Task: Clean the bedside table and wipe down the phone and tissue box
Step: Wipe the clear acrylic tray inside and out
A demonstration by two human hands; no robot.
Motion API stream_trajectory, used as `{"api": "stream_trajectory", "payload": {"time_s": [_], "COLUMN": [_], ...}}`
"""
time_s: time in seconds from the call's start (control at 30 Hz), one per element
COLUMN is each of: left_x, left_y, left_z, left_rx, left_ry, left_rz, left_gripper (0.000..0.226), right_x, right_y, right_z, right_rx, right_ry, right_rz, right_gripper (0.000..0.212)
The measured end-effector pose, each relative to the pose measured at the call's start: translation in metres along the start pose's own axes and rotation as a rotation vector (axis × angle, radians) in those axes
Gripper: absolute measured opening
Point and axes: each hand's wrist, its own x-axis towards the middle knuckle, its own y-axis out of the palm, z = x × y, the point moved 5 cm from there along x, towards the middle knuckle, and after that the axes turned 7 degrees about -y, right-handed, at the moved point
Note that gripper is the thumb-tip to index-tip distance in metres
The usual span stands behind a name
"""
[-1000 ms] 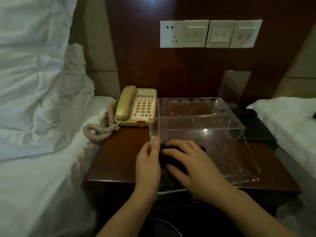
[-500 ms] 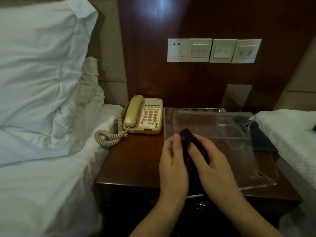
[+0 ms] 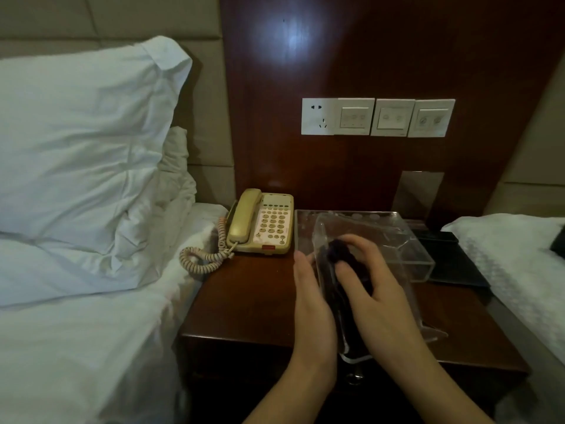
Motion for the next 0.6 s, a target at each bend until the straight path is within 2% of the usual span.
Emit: {"api": "stream_trajectory", "payload": {"time_s": [0.1, 0.2, 0.27, 0.37, 0.47, 0.53, 0.6], "left_x": [-0.004, -0.009, -0.013, -0.017, -0.015, -0.012, -0.006], "left_y": [0.004, 0.010, 0.014, 0.023, 0.023, 0.016, 0.005], "left_z": [0.000, -0.004, -0.009, -0.021, -0.036, -0.047, -0.052], "left_rx": [-0.053, -0.069, -0.066, -0.010, 0.049, 0.088, 0.124], "left_ry": [-0.031, -0.021, 0.004, 0.093, 0.227, 0.317, 0.371], "left_rz": [0.042, 0.117, 0.169, 0.237, 0.206, 0.150, 0.060], "left_gripper": [0.069, 0.069, 0.065, 0.059, 0.058, 0.062, 0.057], "right_x": [-0.004, -0.003, -0.001, 0.003, 0.006, 0.008, 0.011], "right_y": [-0.002, -0.011, -0.018, -0.033, -0.047, -0.049, -0.047], "right_z": [0.011, 0.024, 0.034, 0.051, 0.063, 0.063, 0.058], "right_rx": [-0.087, -0.165, -0.133, 0.023, 0.235, 0.371, 0.520], "right_ry": [-0.013, -0.065, -0.115, -0.162, -0.181, -0.137, -0.060], "right_rz": [0.073, 0.029, -0.025, -0.098, -0.175, -0.155, -0.083], "right_gripper": [0.037, 0.023, 0.027, 0.029, 0.025, 0.030, 0.043]}}
